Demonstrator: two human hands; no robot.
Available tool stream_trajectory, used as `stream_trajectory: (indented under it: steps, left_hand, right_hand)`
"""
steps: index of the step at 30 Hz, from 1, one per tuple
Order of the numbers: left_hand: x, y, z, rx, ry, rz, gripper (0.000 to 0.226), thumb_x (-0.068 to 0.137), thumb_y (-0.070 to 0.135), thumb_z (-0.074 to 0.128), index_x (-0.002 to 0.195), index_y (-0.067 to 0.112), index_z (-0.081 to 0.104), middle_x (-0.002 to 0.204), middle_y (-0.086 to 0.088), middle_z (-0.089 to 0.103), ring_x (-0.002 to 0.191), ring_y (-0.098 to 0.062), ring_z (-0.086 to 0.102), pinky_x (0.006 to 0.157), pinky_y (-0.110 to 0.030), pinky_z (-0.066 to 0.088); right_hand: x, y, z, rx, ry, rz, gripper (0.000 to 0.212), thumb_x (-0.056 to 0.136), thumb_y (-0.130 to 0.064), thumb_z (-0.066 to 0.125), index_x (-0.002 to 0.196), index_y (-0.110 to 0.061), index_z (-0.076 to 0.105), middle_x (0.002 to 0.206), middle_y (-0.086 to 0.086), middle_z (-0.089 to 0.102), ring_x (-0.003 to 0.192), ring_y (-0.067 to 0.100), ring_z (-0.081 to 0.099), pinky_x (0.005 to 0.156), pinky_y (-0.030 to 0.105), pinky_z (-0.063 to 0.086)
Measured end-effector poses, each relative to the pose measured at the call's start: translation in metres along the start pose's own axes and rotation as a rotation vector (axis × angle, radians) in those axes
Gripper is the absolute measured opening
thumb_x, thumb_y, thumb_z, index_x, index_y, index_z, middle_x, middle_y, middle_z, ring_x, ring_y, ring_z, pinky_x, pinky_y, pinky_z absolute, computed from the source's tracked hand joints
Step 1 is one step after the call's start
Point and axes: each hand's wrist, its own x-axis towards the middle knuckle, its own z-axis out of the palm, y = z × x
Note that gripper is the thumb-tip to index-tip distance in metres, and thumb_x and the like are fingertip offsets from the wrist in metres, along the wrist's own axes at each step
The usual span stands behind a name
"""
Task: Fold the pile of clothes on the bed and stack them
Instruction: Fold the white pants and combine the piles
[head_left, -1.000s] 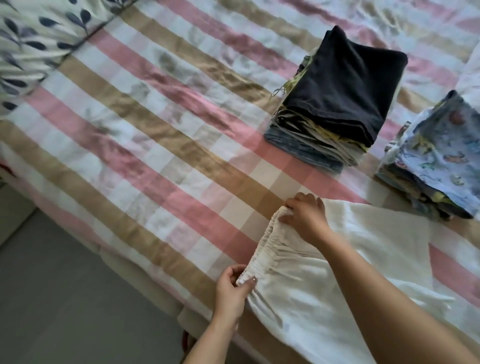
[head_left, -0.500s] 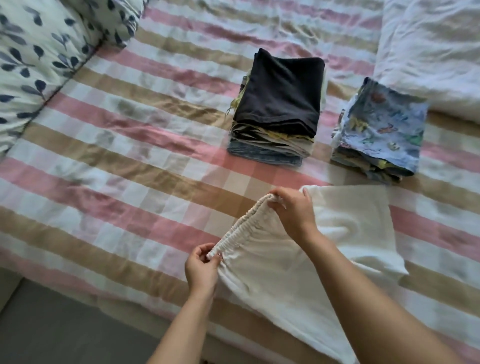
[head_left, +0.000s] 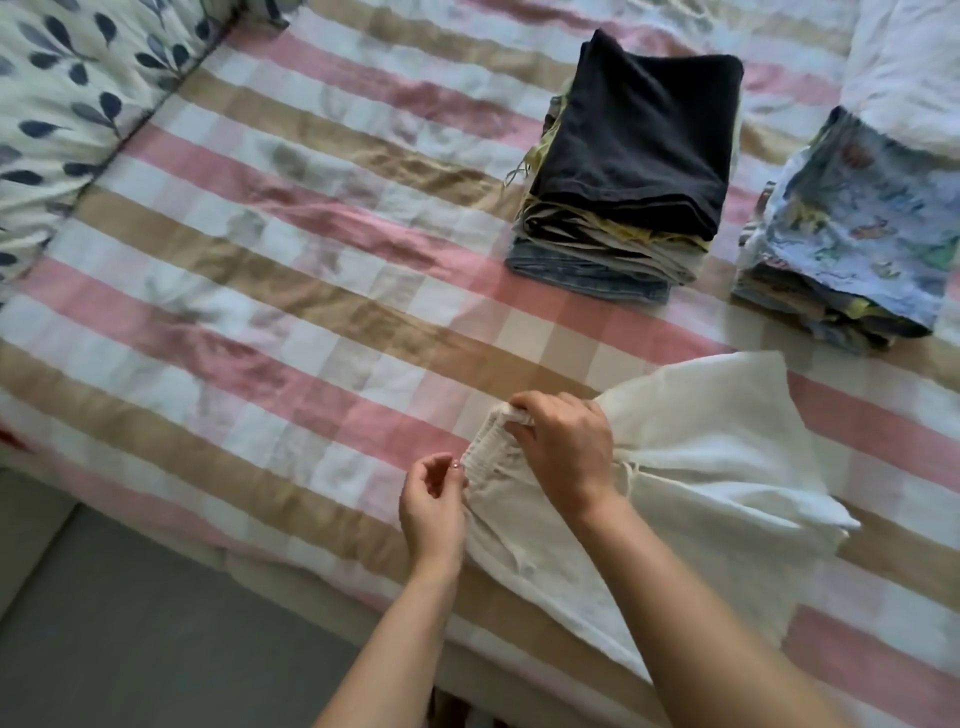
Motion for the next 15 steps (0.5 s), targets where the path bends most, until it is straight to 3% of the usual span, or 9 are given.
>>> stream_trajectory:
  steps: [5,9,13,15]
  left_hand:
    - [0.019,0.033,0.017,-0.226,-0.318,-0.262,0.02,0.091,0.025,0.057,0.094,0.006,0.06,0.074,-0.01,0.068,0.064,-0.021,0.066,0.058,-0.029,0.054]
    - [0.032,0.044,0.026,-0.063,-0.412,-0.248,0.018,0.087,0.006,0.059,0.103,0.011,0.052,0.079,-0.01,0.064,0.061,-0.018,0.064,0.051,-0.025,0.054]
    - [0.039,0.053,0.026,-0.023,-0.481,-0.204,0.028,0.084,-0.012,0.051,0.095,0.013,0.053,0.086,-0.012,0.058,0.069,-0.02,0.061,0.051,-0.022,0.055]
    - [0.045,0.057,0.024,0.007,-0.464,-0.166,0.03,0.083,-0.014,0.05,0.088,0.016,0.051,0.086,-0.011,0.055,0.069,-0.019,0.059,0.048,-0.02,0.054]
  right_hand:
    - [-0.02,-0.009,0.017,0.102,-0.057,-0.006,0.027,0.057,-0.006,0.082,0.081,-0.009,0.07,0.071,0.005,0.071,0.061,0.026,0.067,0.059,0.034,0.054]
    - [-0.017,0.001,0.018,0.23,-0.111,0.073,0.032,0.068,-0.008,0.076,0.098,-0.001,0.065,0.09,0.014,0.068,0.078,0.032,0.066,0.072,0.04,0.05]
    - [-0.004,0.034,0.004,0.062,-0.409,0.059,0.043,0.074,-0.038,0.072,0.11,-0.019,0.06,0.109,-0.001,0.063,0.103,0.021,0.058,0.102,0.042,0.025]
    - [0.004,0.053,-0.01,-0.087,-0.537,0.039,0.04,0.075,-0.043,0.069,0.11,-0.027,0.06,0.111,-0.004,0.063,0.11,0.02,0.053,0.109,0.045,0.015]
